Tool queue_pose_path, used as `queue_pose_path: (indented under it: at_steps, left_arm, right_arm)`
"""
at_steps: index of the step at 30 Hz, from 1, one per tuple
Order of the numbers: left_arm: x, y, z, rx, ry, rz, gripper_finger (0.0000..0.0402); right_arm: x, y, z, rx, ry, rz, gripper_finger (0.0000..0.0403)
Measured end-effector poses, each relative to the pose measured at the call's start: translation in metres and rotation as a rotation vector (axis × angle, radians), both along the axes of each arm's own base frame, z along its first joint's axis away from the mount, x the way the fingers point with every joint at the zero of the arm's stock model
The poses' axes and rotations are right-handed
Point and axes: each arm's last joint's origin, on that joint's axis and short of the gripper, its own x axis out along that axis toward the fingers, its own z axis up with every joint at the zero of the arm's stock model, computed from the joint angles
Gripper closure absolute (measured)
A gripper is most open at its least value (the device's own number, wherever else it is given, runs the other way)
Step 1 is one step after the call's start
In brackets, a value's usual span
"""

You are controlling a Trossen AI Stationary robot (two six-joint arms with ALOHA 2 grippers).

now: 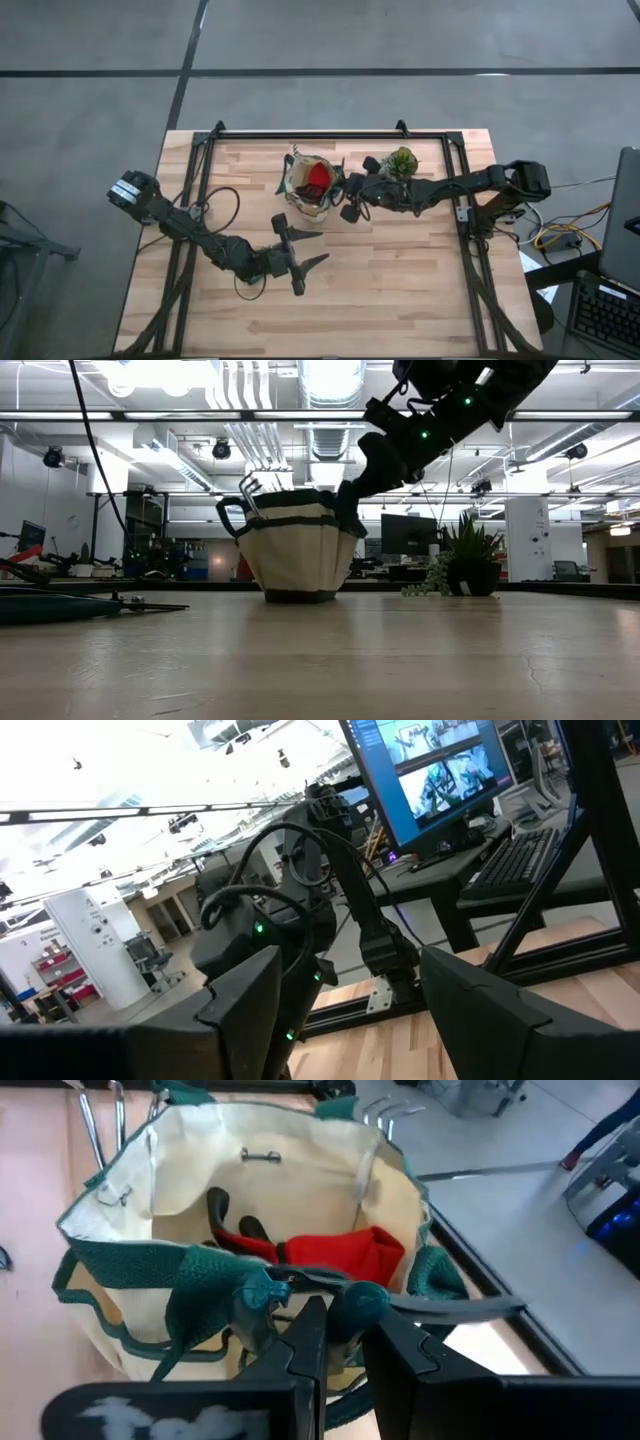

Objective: Pick & Place Garden tools in Gardening bag
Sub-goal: Put the right shear scissors into the gardening bag

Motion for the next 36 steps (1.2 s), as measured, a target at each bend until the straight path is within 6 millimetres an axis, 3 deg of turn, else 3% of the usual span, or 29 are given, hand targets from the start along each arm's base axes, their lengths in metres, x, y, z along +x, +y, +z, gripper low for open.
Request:
queue_pose_path:
  at_steps: [13, 26, 36]
  left_arm:
    - [0.0, 0.0, 0.0, -0.004, -0.001, -0.005, 0.0158]
    - [0.0, 0.0, -0.001, -0.004, 0.0, -0.005, 0.0158]
    - [0.0, 0.0, -0.001, -0.003, 0.004, -0.005, 0.0158]
  right_arm:
    - [0.002, -0.001, -0.01, 0.036, 0.018, -0.026, 0.035]
    - [-0.001, 0.001, -0.002, 0.024, 0.004, -0.002, 0.0227]
    - [-0.021, 0.002, 0.031, 0.03, -0.06, -0.017, 0.015]
